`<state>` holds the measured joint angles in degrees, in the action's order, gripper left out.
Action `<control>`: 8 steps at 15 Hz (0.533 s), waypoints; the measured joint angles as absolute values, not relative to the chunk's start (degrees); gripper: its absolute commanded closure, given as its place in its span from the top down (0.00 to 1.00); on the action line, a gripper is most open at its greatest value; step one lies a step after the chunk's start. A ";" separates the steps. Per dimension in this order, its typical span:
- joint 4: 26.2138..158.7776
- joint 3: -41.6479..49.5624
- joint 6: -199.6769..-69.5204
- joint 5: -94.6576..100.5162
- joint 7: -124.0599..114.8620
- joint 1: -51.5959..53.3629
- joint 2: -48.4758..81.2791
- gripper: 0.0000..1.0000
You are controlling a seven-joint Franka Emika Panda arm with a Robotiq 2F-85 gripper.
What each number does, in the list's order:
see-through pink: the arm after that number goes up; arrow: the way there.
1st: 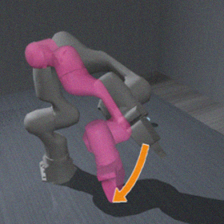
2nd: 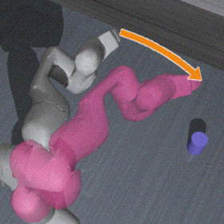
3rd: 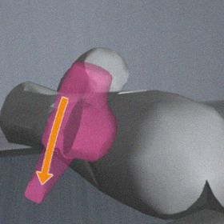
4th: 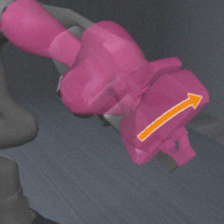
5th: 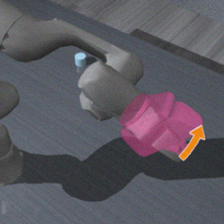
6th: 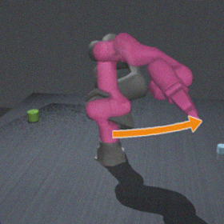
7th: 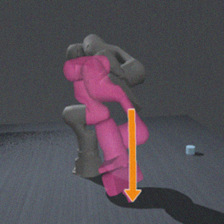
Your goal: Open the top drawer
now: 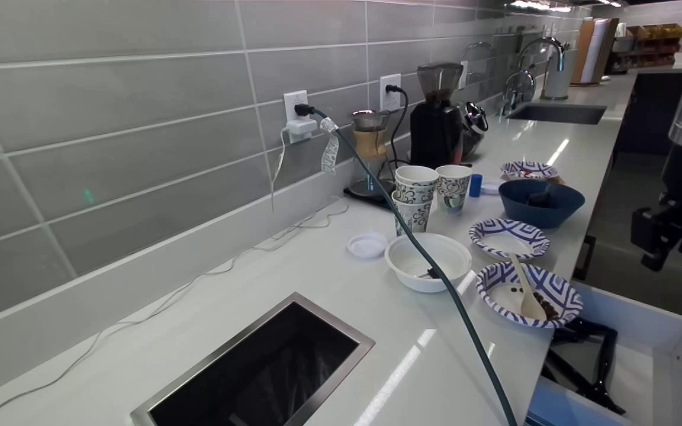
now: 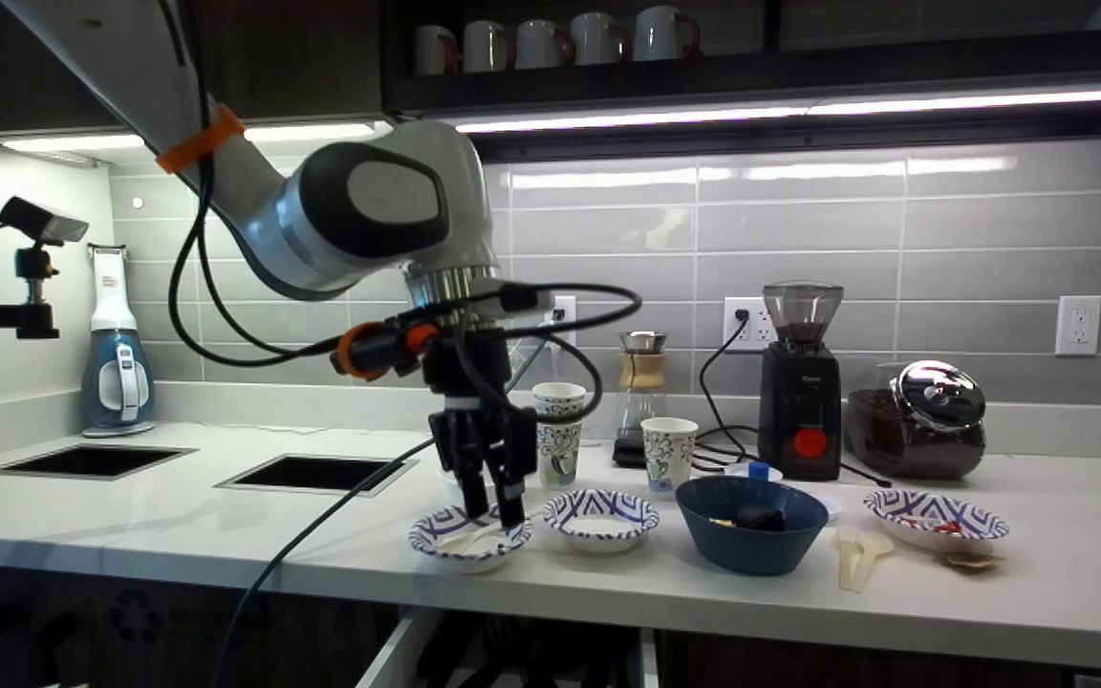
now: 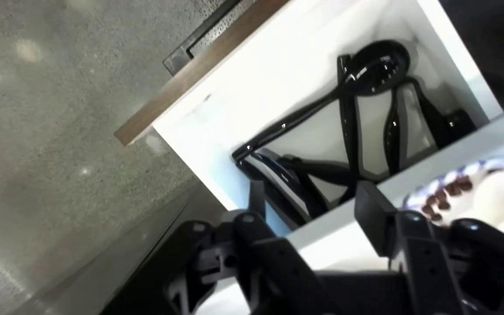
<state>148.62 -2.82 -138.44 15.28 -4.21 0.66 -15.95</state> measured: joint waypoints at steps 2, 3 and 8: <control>148.17 -4.45 -138.59 14.57 -7.88 1.26 -20.13 0.99; 148.05 -5.45 -138.61 14.57 -9.74 1.30 -22.34 1.00; 147.84 -9.14 -137.26 13.75 -12.56 2.15 -32.61 1.00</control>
<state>147.84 -9.14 -137.26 13.75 -12.56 2.15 -32.61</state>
